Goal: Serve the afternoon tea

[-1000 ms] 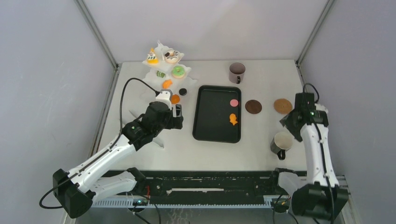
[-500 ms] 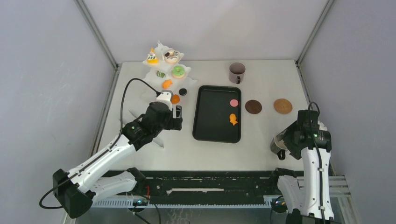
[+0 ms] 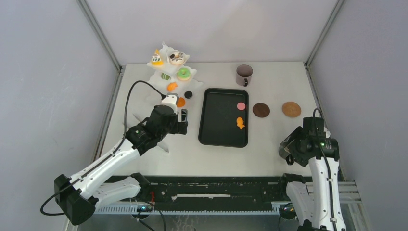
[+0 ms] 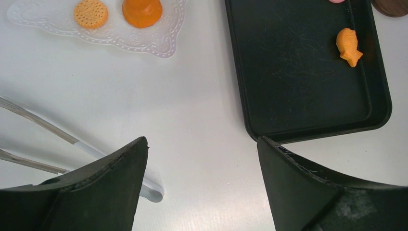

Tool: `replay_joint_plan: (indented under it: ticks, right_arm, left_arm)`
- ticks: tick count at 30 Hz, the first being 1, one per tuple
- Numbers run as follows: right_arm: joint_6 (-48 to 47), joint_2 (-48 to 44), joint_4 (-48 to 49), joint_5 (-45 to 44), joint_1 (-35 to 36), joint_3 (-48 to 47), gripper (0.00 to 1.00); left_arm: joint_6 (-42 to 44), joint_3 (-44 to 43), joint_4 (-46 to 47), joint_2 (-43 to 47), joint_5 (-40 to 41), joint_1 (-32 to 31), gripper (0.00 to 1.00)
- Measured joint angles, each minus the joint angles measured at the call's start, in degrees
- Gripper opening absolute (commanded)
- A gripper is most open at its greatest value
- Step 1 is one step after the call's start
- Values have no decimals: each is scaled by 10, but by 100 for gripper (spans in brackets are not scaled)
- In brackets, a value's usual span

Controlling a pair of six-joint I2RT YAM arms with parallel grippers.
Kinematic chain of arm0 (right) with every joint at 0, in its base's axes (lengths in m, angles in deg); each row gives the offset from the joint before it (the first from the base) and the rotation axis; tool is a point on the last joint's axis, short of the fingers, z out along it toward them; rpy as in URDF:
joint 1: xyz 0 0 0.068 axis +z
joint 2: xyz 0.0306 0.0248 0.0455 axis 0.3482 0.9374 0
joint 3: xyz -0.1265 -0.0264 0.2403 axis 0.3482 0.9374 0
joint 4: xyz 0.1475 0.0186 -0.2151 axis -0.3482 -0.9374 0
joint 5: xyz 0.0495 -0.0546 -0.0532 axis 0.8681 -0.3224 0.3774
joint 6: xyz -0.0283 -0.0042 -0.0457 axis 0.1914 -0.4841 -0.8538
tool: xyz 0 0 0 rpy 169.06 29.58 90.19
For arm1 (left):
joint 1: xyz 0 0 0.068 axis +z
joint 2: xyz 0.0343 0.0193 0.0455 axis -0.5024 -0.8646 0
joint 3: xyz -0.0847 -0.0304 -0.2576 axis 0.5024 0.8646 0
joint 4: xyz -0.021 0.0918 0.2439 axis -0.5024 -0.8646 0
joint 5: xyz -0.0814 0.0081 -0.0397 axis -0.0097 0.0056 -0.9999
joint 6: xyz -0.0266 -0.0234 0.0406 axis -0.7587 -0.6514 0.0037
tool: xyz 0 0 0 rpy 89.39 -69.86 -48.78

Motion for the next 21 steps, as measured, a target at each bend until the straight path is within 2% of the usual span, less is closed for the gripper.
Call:
replay_joint_plan:
  ticks: [4, 9, 21]
  right_arm:
    - [0, -8, 9, 3, 0, 16, 78]
    - [2, -8, 12, -11, 0, 21, 88]
    - [19, 30, 13, -61, 45, 21, 89]
  left_arm:
    - [0, 0, 0, 0, -2, 0, 88]
    - [0, 0, 0, 0, -3, 0, 88]
    - [1, 0, 0, 6, -2, 0, 88]
